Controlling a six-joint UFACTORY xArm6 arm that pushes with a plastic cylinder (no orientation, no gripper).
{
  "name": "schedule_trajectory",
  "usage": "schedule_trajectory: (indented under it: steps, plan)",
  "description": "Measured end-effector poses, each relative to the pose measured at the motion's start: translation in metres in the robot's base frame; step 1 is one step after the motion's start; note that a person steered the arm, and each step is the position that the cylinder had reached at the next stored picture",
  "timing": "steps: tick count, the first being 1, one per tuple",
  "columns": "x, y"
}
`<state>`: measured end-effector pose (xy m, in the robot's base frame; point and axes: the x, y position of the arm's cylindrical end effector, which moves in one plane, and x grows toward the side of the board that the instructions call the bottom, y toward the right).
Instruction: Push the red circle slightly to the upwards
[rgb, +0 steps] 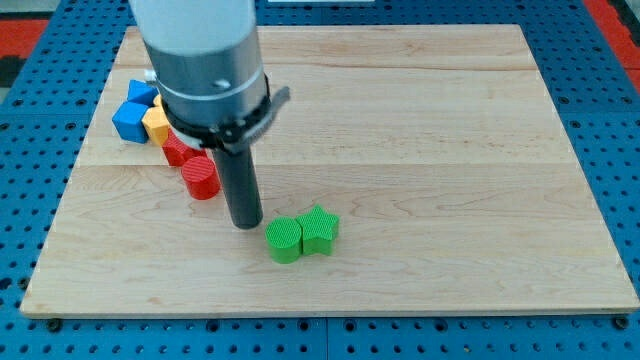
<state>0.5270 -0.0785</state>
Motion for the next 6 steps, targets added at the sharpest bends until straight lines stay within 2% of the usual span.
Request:
schedule_trajectory:
  steps: [1,2,3,4,6]
  plan:
    - [-0.011,-0.054]
    - [-0.032,-0.084]
    - [-0.063,-0.084]
    - [-0.036,-0.084]
    - [-0.033,-0.064]
